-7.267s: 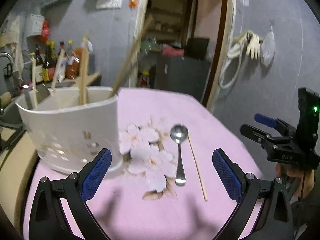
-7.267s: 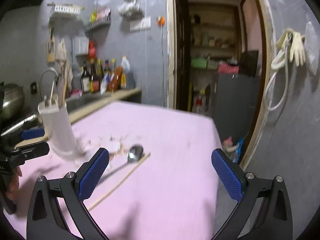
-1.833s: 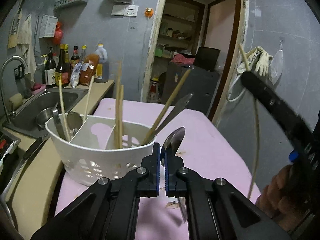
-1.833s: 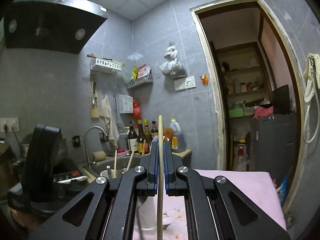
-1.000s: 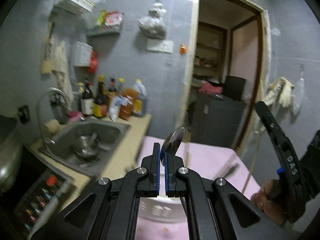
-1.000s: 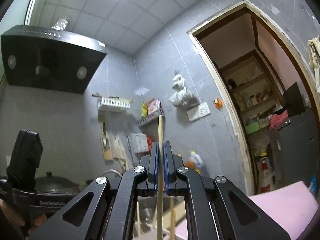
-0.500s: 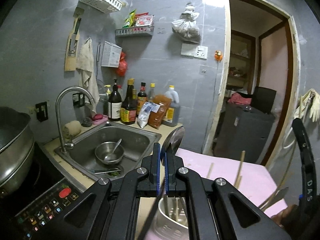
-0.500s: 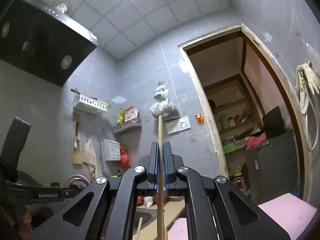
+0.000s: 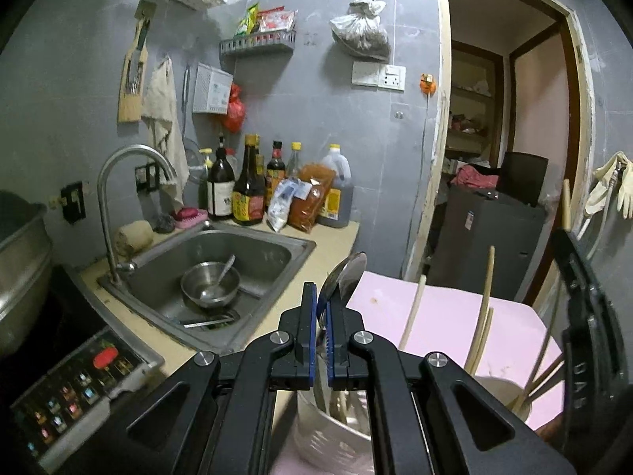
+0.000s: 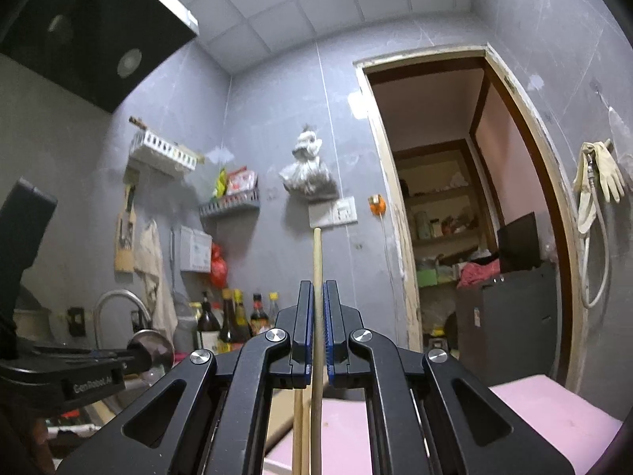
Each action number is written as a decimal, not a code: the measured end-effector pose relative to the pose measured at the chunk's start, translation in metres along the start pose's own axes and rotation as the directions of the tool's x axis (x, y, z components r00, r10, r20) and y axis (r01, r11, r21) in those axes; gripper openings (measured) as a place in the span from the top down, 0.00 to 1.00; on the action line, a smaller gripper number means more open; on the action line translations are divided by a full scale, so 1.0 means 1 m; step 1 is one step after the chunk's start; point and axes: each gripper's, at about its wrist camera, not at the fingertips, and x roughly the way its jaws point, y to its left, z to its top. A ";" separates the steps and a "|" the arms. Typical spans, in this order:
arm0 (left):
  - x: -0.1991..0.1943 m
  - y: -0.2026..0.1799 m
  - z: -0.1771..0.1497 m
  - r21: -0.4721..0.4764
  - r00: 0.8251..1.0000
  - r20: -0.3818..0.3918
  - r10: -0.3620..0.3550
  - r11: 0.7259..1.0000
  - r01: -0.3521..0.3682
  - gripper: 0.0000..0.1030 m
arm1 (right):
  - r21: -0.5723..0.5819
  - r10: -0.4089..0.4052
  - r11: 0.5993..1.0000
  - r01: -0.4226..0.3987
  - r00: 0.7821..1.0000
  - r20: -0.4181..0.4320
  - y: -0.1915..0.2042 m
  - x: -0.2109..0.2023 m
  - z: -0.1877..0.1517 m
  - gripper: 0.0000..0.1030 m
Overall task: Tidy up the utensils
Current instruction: 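Lower the spoon and chopstick into the basket and open both tools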
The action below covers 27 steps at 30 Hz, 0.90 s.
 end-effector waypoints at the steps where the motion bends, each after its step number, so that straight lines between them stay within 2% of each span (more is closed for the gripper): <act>1: 0.002 0.000 -0.003 -0.002 1.000 -0.009 -0.005 1.000 0.005 0.98 | 0.001 0.000 1.000 0.000 1.000 -0.011 -0.001 0.000 -0.002 0.97; 5: 0.004 0.005 -0.009 -0.041 0.997 -0.045 -0.070 0.997 0.068 0.97 | 0.010 0.017 1.000 -0.017 0.998 -0.056 -0.005 -0.004 -0.011 0.96; 12: -0.001 0.015 -0.012 -0.120 0.980 -0.072 -0.188 0.977 0.179 0.89 | 0.010 0.043 0.999 -0.042 0.994 -0.099 -0.011 -0.013 -0.013 0.92; 15: -0.008 0.014 -0.012 -0.124 0.975 -0.049 -0.216 0.970 0.209 0.80 | 0.013 0.049 0.999 -0.048 0.994 -0.102 -0.014 -0.015 -0.008 0.88; 17: -0.013 0.013 -0.011 -0.126 0.974 -0.024 -0.225 0.967 0.221 0.76 | 0.013 0.054 0.998 -0.053 0.994 -0.096 -0.015 -0.018 -0.005 0.81; 19: -0.019 0.012 -0.009 -0.123 0.972 0.000 -0.234 0.965 0.232 0.71 | 0.006 0.062 0.998 -0.061 0.994 -0.088 -0.016 -0.022 -0.001 0.81; 22: -0.027 0.009 -0.005 -0.120 0.969 0.030 -0.246 0.961 0.247 0.66 | -0.004 0.069 0.998 -0.069 0.995 -0.074 -0.017 -0.027 0.006 0.79; 27: -0.038 0.005 0.000 -0.113 0.967 0.061 -0.248 0.961 0.254 0.58 | 0.002 0.070 0.998 -0.070 0.996 -0.059 -0.024 -0.036 0.016 0.68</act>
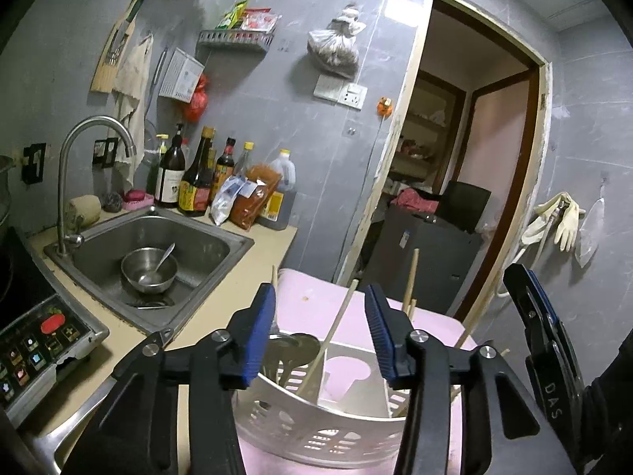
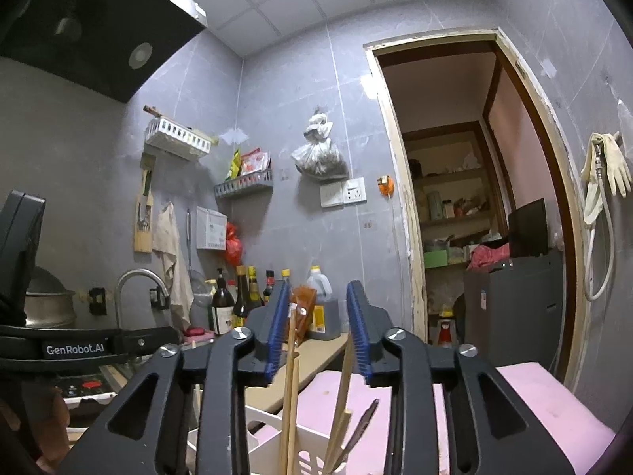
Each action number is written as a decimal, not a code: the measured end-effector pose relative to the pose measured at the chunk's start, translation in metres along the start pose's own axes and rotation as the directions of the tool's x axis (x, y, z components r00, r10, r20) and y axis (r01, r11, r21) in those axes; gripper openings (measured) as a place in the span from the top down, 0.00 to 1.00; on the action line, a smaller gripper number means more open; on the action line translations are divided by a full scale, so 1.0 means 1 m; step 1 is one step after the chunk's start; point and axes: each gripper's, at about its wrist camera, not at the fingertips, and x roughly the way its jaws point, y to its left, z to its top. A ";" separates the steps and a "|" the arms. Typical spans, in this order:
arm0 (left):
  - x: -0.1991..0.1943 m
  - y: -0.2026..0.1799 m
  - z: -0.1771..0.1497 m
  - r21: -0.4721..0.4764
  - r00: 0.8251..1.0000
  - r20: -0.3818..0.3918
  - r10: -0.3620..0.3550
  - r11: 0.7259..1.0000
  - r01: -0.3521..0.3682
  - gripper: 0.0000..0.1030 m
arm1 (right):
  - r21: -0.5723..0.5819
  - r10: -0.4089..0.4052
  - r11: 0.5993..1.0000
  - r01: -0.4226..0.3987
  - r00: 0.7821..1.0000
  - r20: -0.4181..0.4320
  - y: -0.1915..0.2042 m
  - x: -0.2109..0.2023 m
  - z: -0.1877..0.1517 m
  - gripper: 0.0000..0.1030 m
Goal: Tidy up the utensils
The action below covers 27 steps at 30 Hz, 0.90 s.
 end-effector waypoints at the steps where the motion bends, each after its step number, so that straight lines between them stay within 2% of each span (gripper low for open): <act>1: -0.001 -0.002 0.000 0.001 1.000 0.004 -0.002 1.000 0.002 0.56 | 0.001 -0.003 1.000 0.003 1.000 0.000 -0.002 -0.002 0.002 0.67; 5: -0.007 -0.010 0.000 0.008 1.000 0.021 -0.010 1.000 0.009 0.48 | 0.008 -0.021 1.000 0.021 1.000 -0.005 -0.011 -0.009 0.006 0.57; 13: -0.012 -0.023 -0.007 0.017 0.999 0.050 -0.008 1.000 0.007 0.22 | 0.014 -0.062 0.998 0.063 0.997 -0.037 -0.032 -0.026 0.015 0.47; 15: -0.013 -0.025 -0.010 0.025 0.999 0.051 -0.004 1.000 0.003 0.21 | 0.012 -0.074 0.997 0.074 0.996 -0.048 -0.037 -0.031 0.015 0.43; 17: -0.012 -0.028 -0.013 0.034 0.999 0.043 -0.002 0.999 0.001 0.20 | 0.017 -0.084 0.996 0.085 0.995 -0.060 -0.043 -0.035 0.017 0.35; 21: -0.011 -0.036 -0.021 0.049 1.000 0.019 -0.012 0.999 0.011 0.20 | 0.021 -0.103 0.994 0.106 0.990 -0.094 -0.055 -0.045 0.018 0.30; 23: -0.012 -0.039 -0.025 0.062 1.000 0.012 -0.014 0.998 0.013 0.17 | 0.023 -0.113 0.993 0.116 0.988 -0.108 -0.061 -0.050 0.018 0.24; 25: -0.013 -0.043 -0.030 0.075 1.000 0.012 -0.012 0.997 0.011 0.07 | 0.019 -0.122 0.992 0.125 0.985 -0.121 -0.065 -0.057 0.019 0.21; 27: -0.015 -0.047 -0.034 0.086 1.000 0.018 -0.017 0.996 0.015 0.07 | 0.018 -0.129 0.991 0.133 0.982 -0.136 -0.070 -0.062 0.020 0.18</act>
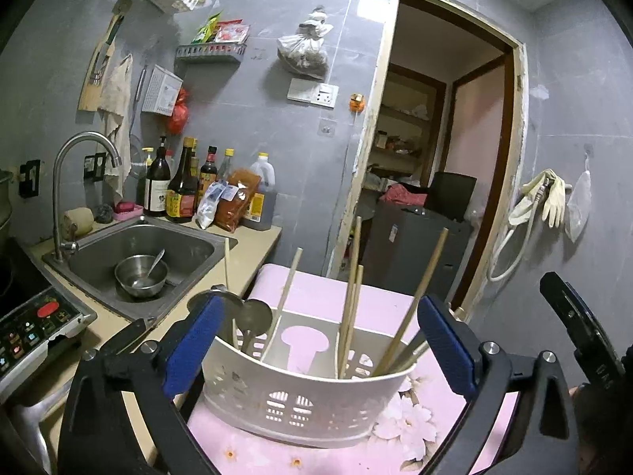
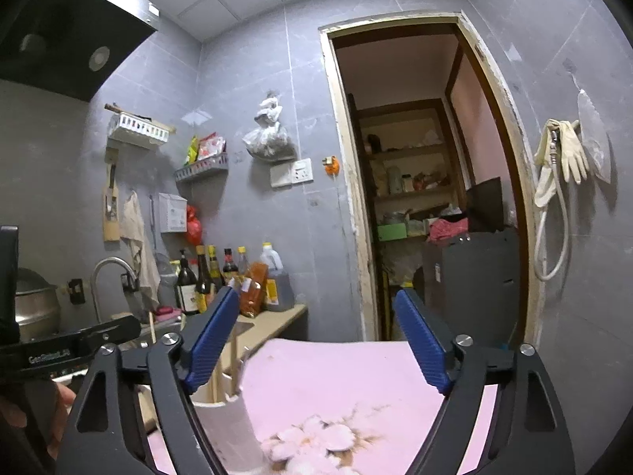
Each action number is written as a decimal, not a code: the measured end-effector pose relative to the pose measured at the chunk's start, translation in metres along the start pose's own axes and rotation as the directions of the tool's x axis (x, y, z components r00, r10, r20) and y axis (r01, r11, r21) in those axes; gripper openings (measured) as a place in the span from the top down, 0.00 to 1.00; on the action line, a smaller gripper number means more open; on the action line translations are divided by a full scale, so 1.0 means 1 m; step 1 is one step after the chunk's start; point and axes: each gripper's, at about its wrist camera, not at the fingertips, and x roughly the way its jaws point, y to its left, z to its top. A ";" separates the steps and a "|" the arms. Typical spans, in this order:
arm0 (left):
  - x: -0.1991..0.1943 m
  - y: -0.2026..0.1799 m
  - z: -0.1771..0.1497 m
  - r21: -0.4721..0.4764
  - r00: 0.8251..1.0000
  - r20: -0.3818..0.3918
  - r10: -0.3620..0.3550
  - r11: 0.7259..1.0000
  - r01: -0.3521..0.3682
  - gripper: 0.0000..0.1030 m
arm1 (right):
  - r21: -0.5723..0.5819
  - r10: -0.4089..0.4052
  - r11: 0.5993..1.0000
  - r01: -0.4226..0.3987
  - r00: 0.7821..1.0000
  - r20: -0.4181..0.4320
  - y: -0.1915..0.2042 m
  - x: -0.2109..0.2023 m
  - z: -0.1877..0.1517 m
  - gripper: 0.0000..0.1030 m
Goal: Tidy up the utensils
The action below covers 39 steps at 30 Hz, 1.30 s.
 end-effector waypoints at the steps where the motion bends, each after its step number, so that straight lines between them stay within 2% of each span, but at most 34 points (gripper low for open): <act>1: -0.001 -0.002 -0.002 0.006 1.000 -0.003 -0.003 1.000 0.003 0.07 | 0.000 -0.005 1.000 0.005 1.000 -0.010 -0.003 -0.003 0.000 0.16; 9: -0.009 -0.017 -0.018 0.032 0.998 -0.047 -0.029 0.999 0.030 0.06 | -0.013 -0.031 0.999 0.031 0.997 -0.071 -0.017 -0.027 -0.002 0.00; 16: -0.024 -0.027 -0.038 0.038 0.995 -0.086 -0.041 0.998 0.044 0.04 | -0.052 -0.065 0.997 0.059 0.990 -0.122 -0.019 -0.048 -0.005 0.00; 24: -0.052 -0.037 -0.053 0.088 0.999 -0.045 0.007 0.996 -0.003 0.04 | -0.095 -0.120 0.990 0.105 0.979 -0.168 -0.017 -0.072 -0.013 0.00; 30: -0.073 -0.036 -0.066 0.098 1.000 -0.013 0.027 0.995 -0.026 0.04 | -0.121 -0.161 0.982 0.144 0.975 -0.153 -0.014 -0.098 -0.022 0.00; 39: -0.095 -0.032 -0.089 0.117 0.998 -0.001 0.062 0.991 -0.061 0.04 | -0.119 -0.179 0.980 0.159 0.967 -0.182 -0.012 -0.121 -0.041 0.00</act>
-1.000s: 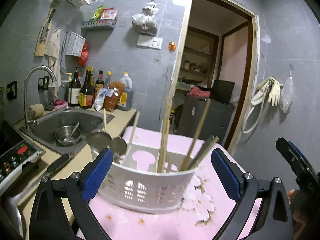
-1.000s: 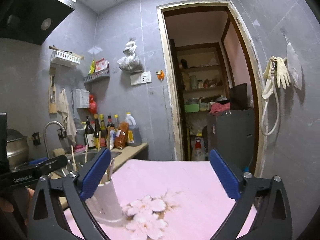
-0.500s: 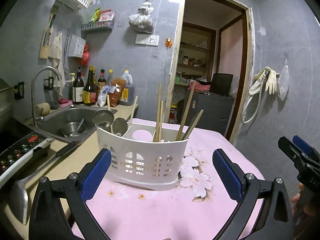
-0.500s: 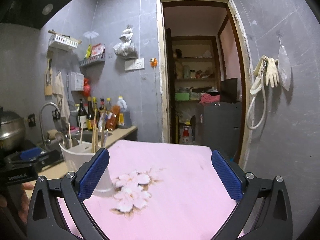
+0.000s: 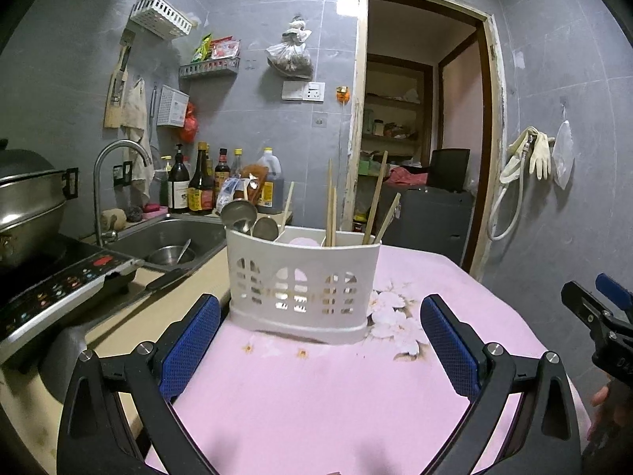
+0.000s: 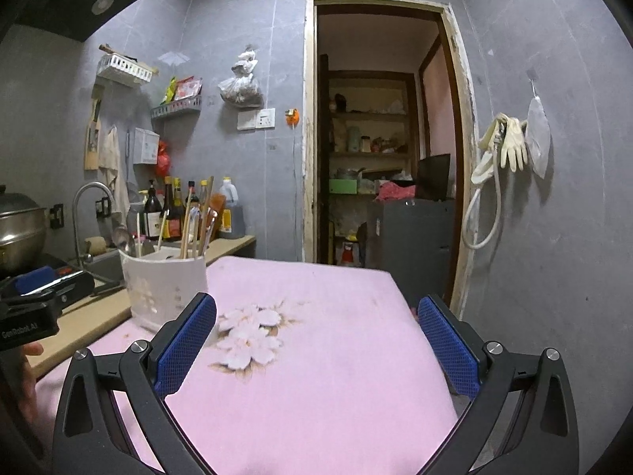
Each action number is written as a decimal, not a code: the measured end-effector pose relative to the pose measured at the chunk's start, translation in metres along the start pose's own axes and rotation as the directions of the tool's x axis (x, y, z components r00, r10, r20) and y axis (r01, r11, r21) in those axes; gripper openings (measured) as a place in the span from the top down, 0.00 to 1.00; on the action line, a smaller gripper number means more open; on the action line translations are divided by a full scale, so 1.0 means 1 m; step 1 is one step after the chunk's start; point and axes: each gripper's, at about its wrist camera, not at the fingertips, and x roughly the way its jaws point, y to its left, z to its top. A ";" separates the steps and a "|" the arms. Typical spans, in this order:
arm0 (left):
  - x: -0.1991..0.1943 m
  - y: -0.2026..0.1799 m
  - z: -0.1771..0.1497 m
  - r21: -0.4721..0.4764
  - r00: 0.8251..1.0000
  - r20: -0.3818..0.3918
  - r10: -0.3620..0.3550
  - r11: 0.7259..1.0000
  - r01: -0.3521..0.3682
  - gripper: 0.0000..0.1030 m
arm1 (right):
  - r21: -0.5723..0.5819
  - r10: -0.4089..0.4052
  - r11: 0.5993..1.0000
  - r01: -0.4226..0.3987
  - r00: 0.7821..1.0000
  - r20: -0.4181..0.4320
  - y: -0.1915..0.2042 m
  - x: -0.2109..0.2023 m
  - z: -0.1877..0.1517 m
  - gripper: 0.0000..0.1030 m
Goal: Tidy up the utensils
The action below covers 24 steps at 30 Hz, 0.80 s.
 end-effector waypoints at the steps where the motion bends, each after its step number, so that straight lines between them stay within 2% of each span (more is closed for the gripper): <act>1: -0.001 -0.001 -0.002 0.002 1.000 -0.003 -0.003 1.000 0.003 0.04 | 0.001 -0.001 1.000 0.001 1.000 -0.005 0.000 -0.001 -0.002 0.00; 8: -0.007 0.000 -0.016 -0.012 1.000 0.004 0.019 1.000 -0.019 0.04 | -0.031 -0.013 0.999 0.013 1.000 0.020 0.002 -0.010 -0.015 0.00; 13: -0.008 -0.007 -0.021 0.028 0.999 0.015 0.051 0.998 -0.051 0.04 | -0.049 -0.031 0.998 0.032 0.999 0.026 0.003 -0.011 -0.017 0.00; 24: -0.004 0.000 -0.024 0.011 0.999 0.007 0.052 0.999 -0.052 0.04 | -0.034 -0.036 0.999 0.036 0.999 0.004 0.000 -0.007 -0.019 0.00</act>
